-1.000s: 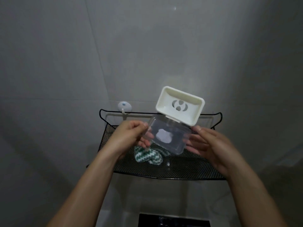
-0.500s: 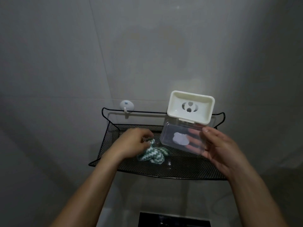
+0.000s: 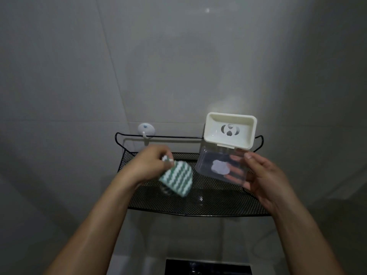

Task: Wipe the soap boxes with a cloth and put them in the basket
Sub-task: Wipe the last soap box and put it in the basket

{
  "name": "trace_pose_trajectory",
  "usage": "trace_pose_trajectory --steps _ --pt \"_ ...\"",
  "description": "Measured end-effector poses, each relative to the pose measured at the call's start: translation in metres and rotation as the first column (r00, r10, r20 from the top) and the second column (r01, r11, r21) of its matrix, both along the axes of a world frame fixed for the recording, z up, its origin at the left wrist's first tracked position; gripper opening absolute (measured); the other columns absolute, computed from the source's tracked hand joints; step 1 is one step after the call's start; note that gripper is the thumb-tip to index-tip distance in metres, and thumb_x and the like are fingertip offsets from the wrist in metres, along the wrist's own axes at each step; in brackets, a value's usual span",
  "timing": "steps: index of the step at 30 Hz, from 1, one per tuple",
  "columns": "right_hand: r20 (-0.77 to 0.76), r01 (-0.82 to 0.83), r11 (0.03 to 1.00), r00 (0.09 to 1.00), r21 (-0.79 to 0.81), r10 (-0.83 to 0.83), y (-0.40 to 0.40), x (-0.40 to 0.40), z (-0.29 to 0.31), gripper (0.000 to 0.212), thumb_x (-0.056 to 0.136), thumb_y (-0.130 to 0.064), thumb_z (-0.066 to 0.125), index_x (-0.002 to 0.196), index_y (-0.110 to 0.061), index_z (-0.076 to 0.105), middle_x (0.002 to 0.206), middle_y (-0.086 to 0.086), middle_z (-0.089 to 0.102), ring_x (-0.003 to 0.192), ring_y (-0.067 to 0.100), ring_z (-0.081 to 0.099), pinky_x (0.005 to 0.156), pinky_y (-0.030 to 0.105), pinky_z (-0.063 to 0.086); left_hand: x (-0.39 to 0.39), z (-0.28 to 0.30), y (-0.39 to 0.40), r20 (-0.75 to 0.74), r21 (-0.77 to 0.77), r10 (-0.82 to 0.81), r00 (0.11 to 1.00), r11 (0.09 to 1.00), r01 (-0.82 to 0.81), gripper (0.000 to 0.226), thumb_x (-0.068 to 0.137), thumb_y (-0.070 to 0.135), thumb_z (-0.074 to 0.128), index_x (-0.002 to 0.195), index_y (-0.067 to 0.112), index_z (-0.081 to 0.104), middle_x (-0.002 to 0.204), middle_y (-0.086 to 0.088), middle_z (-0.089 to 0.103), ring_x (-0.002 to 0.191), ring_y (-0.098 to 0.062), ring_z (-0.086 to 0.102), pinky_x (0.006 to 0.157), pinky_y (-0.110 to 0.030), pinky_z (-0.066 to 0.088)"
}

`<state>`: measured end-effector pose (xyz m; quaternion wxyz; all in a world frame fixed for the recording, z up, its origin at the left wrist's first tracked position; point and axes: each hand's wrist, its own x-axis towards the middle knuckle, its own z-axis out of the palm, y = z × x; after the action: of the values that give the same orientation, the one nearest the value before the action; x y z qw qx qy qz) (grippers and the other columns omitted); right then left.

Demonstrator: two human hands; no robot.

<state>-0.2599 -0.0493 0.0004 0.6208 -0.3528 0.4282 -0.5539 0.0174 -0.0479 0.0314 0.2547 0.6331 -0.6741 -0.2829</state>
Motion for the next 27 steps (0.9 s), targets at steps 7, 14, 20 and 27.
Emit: trace_pose_trajectory --steps 7,14,20,27 --pt "0.004 -0.012 1.000 1.000 -0.003 0.012 -0.002 0.019 -0.001 0.023 0.102 -0.012 0.048 0.110 -0.004 0.068 0.106 0.014 0.075 0.093 0.032 0.074 0.065 0.044 0.062 -0.032 0.039 0.024 -0.381 -0.290 0.128 0.916 0.924 -0.250 0.005 0.086 0.022 0.066 0.083 0.021 0.063 0.080 -0.001 0.071 0.066 -0.009 0.064 0.057 -0.026 0.046" --pt "-0.008 -0.063 0.997 0.998 -0.050 0.063 -0.002 0.041 0.001 0.024 0.104 -0.014 0.046 0.112 -0.003 0.066 0.103 0.016 0.076 0.094 0.032 0.074 0.071 0.047 0.063 -0.077 0.007 0.026 0.293 -0.607 0.299 0.908 0.792 -0.065 0.025 0.098 0.030 0.050 0.108 0.015 0.067 0.101 -0.002 0.053 0.086 -0.020 0.054 0.065 -0.033 0.043" --pt "0.000 -0.043 0.998 0.999 -0.043 0.043 0.000 0.039 0.000 0.022 0.103 -0.013 0.049 0.110 -0.005 0.068 0.099 0.015 0.076 0.081 0.024 0.076 0.059 0.034 0.061 -0.086 0.000 0.026 0.511 -0.567 0.262 0.819 0.818 0.092 0.049 0.089 0.062 0.046 0.100 0.022 0.073 0.106 0.002 0.054 0.099 -0.021 0.041 0.083 -0.038 0.032" --pt "0.043 -0.106 0.992 0.993 -0.067 0.109 0.004 0.044 0.001 0.028 0.105 -0.014 0.043 0.115 0.000 0.066 0.107 0.018 0.074 0.098 0.035 0.073 0.074 0.045 0.062 -0.089 0.013 0.024 0.529 -0.604 0.417 0.739 0.797 -0.017 0.021 0.091 0.028 0.056 0.083 0.017 0.071 0.097 -0.001 0.056 0.092 -0.024 0.045 0.079 -0.037 0.030"
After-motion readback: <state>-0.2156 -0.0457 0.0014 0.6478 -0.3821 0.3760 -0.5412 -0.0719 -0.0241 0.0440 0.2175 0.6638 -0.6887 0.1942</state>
